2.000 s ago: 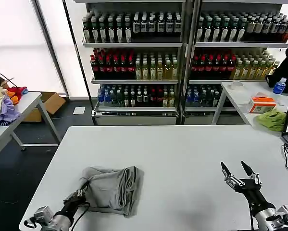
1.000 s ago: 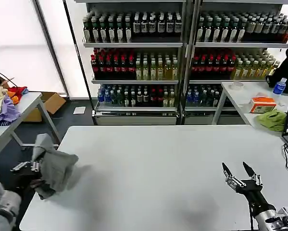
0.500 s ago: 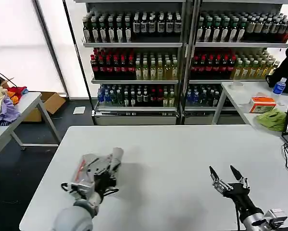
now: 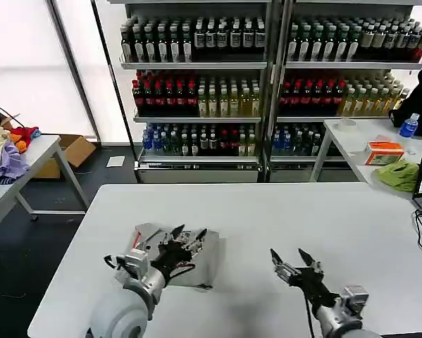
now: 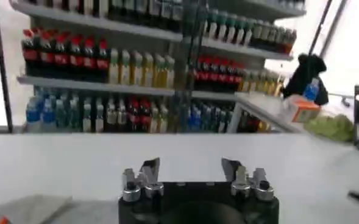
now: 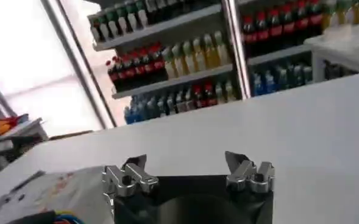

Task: Fold and organize the clothes.

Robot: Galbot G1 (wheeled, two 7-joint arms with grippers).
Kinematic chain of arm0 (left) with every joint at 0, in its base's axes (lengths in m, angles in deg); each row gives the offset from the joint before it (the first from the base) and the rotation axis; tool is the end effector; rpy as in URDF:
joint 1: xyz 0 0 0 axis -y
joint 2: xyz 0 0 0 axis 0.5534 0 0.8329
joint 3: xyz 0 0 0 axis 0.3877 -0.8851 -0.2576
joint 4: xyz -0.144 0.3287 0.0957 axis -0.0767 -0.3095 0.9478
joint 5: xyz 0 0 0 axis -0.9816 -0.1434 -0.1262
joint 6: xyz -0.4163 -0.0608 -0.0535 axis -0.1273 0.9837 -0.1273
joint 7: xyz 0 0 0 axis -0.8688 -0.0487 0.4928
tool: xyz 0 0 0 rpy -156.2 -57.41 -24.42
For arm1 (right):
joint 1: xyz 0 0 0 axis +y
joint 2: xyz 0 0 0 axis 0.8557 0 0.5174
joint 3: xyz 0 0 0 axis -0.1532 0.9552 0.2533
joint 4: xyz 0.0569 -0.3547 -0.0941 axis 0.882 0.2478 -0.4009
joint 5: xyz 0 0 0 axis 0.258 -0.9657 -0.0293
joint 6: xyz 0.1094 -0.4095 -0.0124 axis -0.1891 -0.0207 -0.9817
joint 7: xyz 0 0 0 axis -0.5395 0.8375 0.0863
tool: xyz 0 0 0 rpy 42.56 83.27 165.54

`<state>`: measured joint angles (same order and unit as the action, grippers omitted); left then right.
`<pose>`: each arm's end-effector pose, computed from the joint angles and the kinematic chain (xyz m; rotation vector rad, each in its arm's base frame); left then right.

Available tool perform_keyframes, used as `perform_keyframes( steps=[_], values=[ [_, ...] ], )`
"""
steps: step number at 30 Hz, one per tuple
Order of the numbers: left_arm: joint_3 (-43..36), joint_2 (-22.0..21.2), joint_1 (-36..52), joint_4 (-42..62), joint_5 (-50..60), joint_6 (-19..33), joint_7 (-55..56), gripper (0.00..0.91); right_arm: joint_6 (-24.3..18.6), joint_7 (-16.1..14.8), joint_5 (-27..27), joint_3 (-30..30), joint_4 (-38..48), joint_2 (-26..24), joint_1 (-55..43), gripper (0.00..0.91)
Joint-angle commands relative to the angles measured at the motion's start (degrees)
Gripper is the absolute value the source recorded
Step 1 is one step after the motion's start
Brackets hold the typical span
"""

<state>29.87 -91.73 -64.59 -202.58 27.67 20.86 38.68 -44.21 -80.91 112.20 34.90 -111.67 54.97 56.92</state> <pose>0.3018 -0.0431 -0.2063 -0.5139 -2.7539 0.1707 0.2571 -0.0277 -0.2574 0.3375 -2.7178 -0.3884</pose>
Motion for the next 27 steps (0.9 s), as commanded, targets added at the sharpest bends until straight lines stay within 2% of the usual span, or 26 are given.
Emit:
perform_keyframes(
  steps=[1, 8, 9, 10, 11, 12, 18, 23, 27],
  values=[
    [22.83, 1.85, -5.97, -4.74, -2.14, 0.73, -4.59, 0.907, 3.39, 8.62, 4.33, 25.07, 20.4, 6.97, -20.54, 0.907],
    [30.46, 1.52, -9.32, -6.38, -2.64, 0.66, -4.33, 0.907, 2.5, 7.32, 6.11, 28.88, 27.06, 10.46, -23.67, 0.907],
    [30.84, 1.27, -9.82, -6.52, -2.57, 0.68, -4.33, 0.907, 2.41, 7.13, 6.37, 29.01, 27.95, 10.91, -23.81, 0.867],
    [30.95, 0.95, -10.16, -6.6, -2.53, 0.7, -4.21, 0.907, 2.37, 7.02, 7.22, 28.92, 28.79, 11.6, -23.97, 0.675],
    [31.02, 0.53, -10.53, -6.63, -2.49, 0.72, -4.21, 0.907, 2.3, 6.94, 7.55, 28.87, 29.23, 11.85, -24.01, 0.252],
    [30.95, 0.25, -10.86, -6.62, -2.39, 0.84, -4.21, 0.907, 2.12, 6.75, 8.55, 28.79, 29.44, 12.11, -24.0, 0.0],
    [30.51, -0.92, -11.45, -5.9, -1.84, 1.45, -4.36, 0.907, 1.29, 5.42, 10.92, 27.11, 27.7, 11.77, -22.88, 0.0],
    [30.33, -1.21, -11.56, -5.14, -1.89, 1.76, -4.37, 0.907, 0.6, 3.81, 10.66, 24.52, 24.83, 9.76, -21.3, 0.0],
    [30.14, -1.36, -11.81, -4.6, -1.89, 2.15, -4.36, 0.907, 1.26, 1.31, 9.4, 20.99, 22.3, 7.61, -19.91, 0.0]
  ],
)
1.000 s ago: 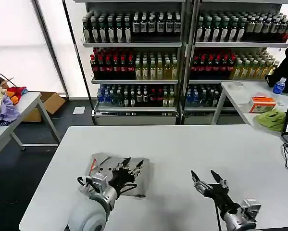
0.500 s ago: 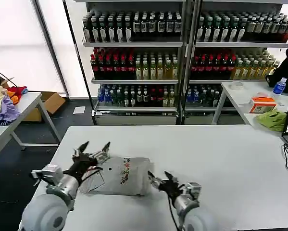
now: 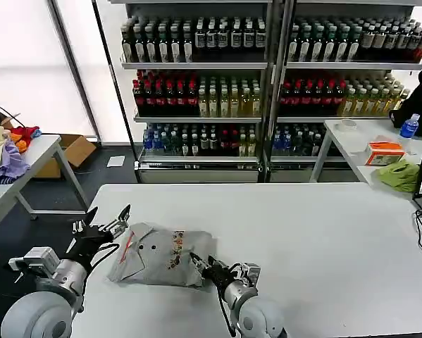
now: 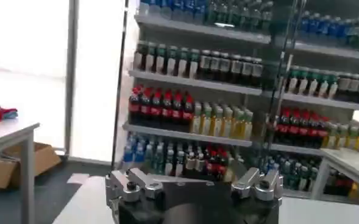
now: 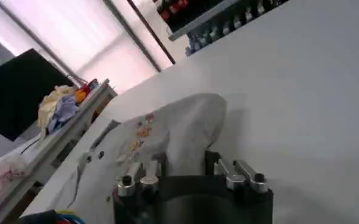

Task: Fold and organize the clothes.

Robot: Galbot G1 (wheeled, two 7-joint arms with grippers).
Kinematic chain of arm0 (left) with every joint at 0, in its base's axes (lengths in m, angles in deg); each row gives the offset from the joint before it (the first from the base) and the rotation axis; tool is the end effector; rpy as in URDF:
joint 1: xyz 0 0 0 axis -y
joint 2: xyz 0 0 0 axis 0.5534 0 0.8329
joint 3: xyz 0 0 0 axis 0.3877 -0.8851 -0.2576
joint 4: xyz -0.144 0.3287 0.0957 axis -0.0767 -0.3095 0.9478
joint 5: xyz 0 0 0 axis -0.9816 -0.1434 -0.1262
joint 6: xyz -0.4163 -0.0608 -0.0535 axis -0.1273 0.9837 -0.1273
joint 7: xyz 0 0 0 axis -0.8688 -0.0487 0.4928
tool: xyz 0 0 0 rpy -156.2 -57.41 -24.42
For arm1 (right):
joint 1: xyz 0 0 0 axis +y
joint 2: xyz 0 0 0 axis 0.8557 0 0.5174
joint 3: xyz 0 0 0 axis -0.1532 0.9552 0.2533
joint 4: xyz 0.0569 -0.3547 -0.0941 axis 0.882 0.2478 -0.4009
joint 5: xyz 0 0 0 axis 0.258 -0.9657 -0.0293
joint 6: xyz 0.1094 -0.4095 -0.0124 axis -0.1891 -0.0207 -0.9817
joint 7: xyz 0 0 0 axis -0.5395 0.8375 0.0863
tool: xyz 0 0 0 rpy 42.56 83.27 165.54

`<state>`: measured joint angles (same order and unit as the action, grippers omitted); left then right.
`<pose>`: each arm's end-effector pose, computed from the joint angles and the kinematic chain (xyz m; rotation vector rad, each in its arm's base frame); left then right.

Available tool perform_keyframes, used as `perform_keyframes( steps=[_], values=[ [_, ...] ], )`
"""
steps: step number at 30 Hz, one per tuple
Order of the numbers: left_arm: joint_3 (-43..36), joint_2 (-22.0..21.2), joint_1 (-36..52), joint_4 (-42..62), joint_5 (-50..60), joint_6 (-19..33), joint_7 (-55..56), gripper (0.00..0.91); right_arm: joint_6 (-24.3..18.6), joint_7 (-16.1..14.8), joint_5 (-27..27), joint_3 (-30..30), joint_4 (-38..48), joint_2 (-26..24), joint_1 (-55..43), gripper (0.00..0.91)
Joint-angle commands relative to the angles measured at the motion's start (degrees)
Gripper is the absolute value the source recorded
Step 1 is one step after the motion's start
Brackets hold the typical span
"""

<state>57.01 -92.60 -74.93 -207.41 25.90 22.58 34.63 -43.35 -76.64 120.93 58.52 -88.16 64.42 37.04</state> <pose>0.2821 0.0858 -0.1659 -0.0905 -2.9428 0.2053 0.3413 0.1346 -0.3400 0.6321 -2.3858 -0.6492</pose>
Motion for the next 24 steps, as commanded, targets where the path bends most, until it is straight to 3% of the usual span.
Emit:
perform_keyframes(
  steps=[1, 8, 13, 21, 24],
  values=[
    [2.8, -0.54, -1.56, 0.29, -0.09, 0.49, -0.31, 0.907, 0.79, -3.43, 0.39, -3.79, -1.65, -2.29, 0.13, 0.0],
    [2.31, -0.9, -1.9, 1.77, 0.44, 1.98, -1.12, 0.907, 4.61, -6.48, 0.44, -11.88, -5.39, -8.19, 0.95, 0.0],
    [1.09, -1.05, -2.03, 2.43, 1.4, 3.17, -1.99, 0.907, 4.65, -12.03, -5.95, -19.1, -8.41, -17.08, 4.33, 0.0],
    [-1.66, -2.32, -2.36, 2.6, 2.79, 3.37, -1.77, 0.907, 3.16, -13.49, -8.34, -25.05, -8.86, -24.78, 7.65, 0.0],
    [-2.15, -2.69, -3.16, 2.55, 2.8, 3.51, -1.51, 0.907, 2.14, -11.81, -9.0, -24.53, -8.28, -25.15, 7.03, 0.0]
  ],
)
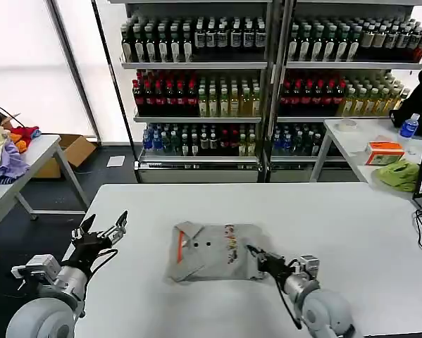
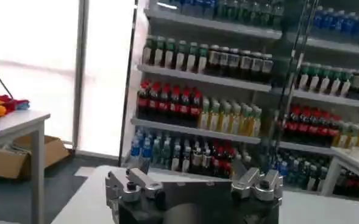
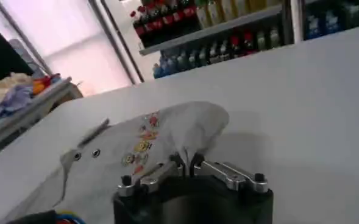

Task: Fold and organize the clothes.

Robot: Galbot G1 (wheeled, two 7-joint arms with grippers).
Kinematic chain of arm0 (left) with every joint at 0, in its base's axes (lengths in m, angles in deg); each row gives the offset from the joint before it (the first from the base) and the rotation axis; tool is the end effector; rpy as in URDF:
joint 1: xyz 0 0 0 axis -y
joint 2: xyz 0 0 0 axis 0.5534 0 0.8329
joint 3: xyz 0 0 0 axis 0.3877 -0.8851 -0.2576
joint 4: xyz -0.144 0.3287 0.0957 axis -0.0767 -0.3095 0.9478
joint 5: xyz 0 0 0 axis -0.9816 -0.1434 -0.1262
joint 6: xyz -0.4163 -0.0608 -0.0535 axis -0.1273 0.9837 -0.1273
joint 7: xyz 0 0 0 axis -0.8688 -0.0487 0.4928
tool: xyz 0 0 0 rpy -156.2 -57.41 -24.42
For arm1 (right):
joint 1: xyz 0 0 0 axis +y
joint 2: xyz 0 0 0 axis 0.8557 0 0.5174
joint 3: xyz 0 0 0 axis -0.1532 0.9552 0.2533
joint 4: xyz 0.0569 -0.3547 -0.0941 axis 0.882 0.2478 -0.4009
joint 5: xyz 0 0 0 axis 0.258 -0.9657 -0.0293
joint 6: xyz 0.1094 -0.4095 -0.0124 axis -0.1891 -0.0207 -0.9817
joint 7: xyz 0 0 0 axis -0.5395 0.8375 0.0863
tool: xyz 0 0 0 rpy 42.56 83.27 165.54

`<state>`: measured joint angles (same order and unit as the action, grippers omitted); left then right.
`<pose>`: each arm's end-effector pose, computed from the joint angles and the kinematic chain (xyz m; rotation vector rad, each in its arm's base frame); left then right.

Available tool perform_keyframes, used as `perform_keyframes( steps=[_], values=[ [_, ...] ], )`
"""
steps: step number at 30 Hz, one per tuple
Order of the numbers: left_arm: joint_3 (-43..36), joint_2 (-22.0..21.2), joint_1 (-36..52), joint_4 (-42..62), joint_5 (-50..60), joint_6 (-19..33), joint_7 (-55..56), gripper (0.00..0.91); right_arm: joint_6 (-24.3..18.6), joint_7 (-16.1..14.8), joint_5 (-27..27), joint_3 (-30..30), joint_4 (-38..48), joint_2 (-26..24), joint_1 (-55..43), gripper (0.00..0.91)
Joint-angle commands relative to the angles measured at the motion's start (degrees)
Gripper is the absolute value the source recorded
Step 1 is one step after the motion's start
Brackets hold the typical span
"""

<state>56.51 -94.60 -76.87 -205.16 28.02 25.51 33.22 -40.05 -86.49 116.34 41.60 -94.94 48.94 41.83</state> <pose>0.2811 0.0873 -0.1936 -0.0635 -2.9285 0.2336 0.3457 -0.0402 -0.3054 0.5064 -2.5581 -0.3182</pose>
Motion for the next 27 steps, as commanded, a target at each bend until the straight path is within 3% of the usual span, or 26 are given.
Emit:
perform_keyframes(
  steps=[1, 4, 6, 9, 12, 16, 19, 22, 23, 27],
  values=[
    [-1.74, -0.78, -1.34, 0.29, 0.69, 0.58, -0.03, 0.907, -1.27, -0.93, -5.48, -7.09, -1.46, -9.3, 1.88, 0.907],
    [-1.86, -1.0, -1.94, 0.21, 1.43, 0.49, -0.03, 0.907, -2.95, -0.48, -12.54, -7.16, -2.61, -7.85, 2.16, 0.907],
    [-1.78, -1.12, -2.45, -0.02, 1.38, 0.62, -0.09, 0.907, -2.11, 0.77, -13.32, -8.6, -3.47, -7.14, 2.26, 0.907],
    [-0.83, -1.12, -2.92, -0.61, 1.21, 0.73, -0.26, 0.907, -1.46, 1.68, -18.71, -10.16, -5.6, -6.83, 3.28, 0.907],
    [0.09, -1.12, -3.19, -0.8, 1.22, 0.74, -0.5, 0.907, -1.24, 4.08, -19.67, -9.46, -8.12, -5.17, 2.94, 0.907],
    [0.85, -1.26, -3.92, -1.42, 1.27, 0.76, -0.98, 0.907, -0.01, 8.4, -20.45, -3.61, -10.59, -1.33, -0.45, 0.907],
    [1.36, -1.54, -4.29, -2.2, 1.28, 0.93, -1.17, 0.907, -0.78, 10.45, -21.27, 6.58, -8.58, 1.63, -4.76, 0.907],
    [1.83, -1.81, -4.48, -2.18, 1.45, 1.13, -1.22, 0.907, -2.64, 11.57, -23.87, 12.72, -1.11, 5.94, -8.35, 0.907],
    [1.98, -1.87, -4.63, -2.24, 1.45, 1.2, -1.23, 0.907, -3.76, 13.58, -24.32, 15.12, 3.42, 8.82, -9.91, 0.907],
    [2.04, -2.17, -5.27, -2.01, 1.83, 1.52, -1.66, 0.907, -4.47, 16.18, -24.15, 16.12, 9.01, 11.24, -9.01, 0.907]
  ],
)
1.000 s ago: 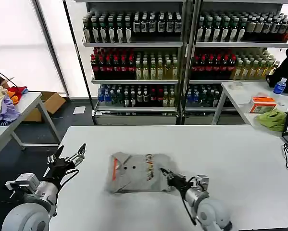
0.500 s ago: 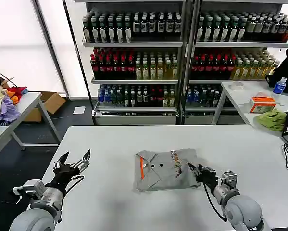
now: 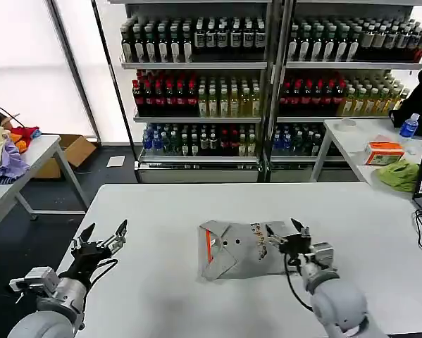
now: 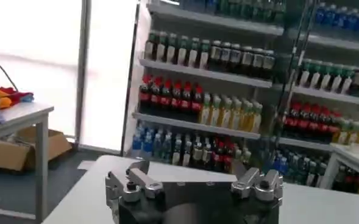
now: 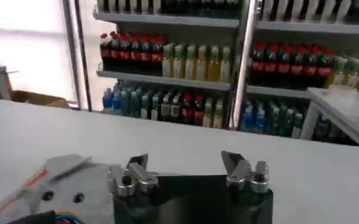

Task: Fold and organize the clothes.

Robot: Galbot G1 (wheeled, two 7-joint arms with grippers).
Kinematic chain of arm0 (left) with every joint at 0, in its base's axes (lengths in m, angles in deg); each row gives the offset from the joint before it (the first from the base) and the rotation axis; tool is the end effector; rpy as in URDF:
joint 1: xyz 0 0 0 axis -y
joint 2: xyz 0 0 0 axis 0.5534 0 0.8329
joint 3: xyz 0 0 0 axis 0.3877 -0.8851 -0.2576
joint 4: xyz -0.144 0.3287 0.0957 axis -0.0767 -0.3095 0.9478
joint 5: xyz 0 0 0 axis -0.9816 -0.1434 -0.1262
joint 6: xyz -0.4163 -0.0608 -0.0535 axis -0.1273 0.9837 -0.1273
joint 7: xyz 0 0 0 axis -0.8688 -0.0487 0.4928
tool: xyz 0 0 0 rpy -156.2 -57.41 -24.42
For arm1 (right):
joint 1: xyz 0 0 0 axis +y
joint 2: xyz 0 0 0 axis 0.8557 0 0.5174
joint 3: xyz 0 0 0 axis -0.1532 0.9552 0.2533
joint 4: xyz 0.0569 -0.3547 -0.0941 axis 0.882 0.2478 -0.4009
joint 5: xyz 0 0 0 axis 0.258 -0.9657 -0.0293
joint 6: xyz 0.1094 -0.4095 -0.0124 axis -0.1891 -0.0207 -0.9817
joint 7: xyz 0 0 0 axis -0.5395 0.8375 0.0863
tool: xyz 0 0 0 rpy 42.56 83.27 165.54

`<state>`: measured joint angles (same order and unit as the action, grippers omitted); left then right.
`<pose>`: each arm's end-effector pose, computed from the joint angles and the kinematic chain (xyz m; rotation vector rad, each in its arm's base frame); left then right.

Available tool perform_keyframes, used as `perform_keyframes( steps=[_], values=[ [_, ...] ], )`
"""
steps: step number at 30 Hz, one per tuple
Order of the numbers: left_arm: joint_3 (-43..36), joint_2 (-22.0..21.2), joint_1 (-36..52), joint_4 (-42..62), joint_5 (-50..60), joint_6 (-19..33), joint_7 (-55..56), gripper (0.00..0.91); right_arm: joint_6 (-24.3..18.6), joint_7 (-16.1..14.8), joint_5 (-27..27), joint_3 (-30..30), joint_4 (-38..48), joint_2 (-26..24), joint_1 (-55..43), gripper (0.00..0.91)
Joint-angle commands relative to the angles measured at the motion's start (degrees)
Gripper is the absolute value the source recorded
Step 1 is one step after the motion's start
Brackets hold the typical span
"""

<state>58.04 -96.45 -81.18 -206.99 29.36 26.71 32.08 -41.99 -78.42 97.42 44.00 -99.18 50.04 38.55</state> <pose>0.2610 0.0876 -0.2012 -0.0429 -2.9196 0.2442 0.3514 -0.0111 -0.2628 0.2915 -2.7948 0.1216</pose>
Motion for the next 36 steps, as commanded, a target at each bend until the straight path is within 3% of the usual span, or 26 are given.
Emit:
perform_keyframes(
  steps=[1, 6, 10, 13, 17, 22, 24, 26, 30, 36],
  values=[
    [0.53, -0.53, -1.03, 0.0, 0.53, 0.58, -0.69, 0.907, -2.51, 8.21, -5.03, 13.69, 13.2, 9.9, -5.23, 0.907],
    [0.3, -1.3, -0.85, 1.06, 0.61, 1.04, -1.19, 0.907, 0.34, 10.6, -0.08, 12.36, 11.11, 7.49, -2.24, 0.907],
    [-0.87, -1.48, 0.12, 2.09, 0.71, 1.27, -1.31, 0.907, -2.28, 10.07, 0.23, 11.19, 7.96, 6.67, -2.17, 0.907],
    [-1.64, -1.38, 0.83, 2.29, 0.9, 1.37, -1.48, 0.907, -5.43, 7.9, 1.29, 7.97, -2.43, 4.56, -0.97, 0.907],
    [-2.12, -1.52, 1.39, 2.73, 1.87, 2.23, -2.25, 0.907, -8.27, 3.04, 3.31, -2.1, -10.95, 0.45, 3.34, 0.907],
    [-2.45, -2.09, 1.06, 2.94, 3.23, 4.1, -3.73, 0.907, -16.18, -5.48, 6.37, -19.37, -11.46, -2.53, 13.09, 0.907],
    [-2.46, -2.61, 0.58, 3.05, 4.85, 5.16, -5.16, 0.907, -19.5, -10.43, 10.35, -26.78, -9.76, -2.92, 18.08, 0.907],
    [-2.29, -3.15, 0.07, 3.07, 5.94, 5.93, -6.6, 0.907, -21.24, -13.34, 14.1, -33.0, -8.14, -2.7, 21.21, 0.907],
    [-1.73, -5.31, -1.36, 2.72, 8.93, 7.99, -9.29, 0.907, -23.31, -17.11, 14.13, -37.0, -5.58, -1.05, 24.15, 0.907],
    [-2.07, -7.25, -3.08, 2.61, 10.83, 9.71, -10.45, 0.907, -24.09, -16.88, 14.3, -37.02, -3.21, 0.53, 23.98, 0.907]
  ],
)
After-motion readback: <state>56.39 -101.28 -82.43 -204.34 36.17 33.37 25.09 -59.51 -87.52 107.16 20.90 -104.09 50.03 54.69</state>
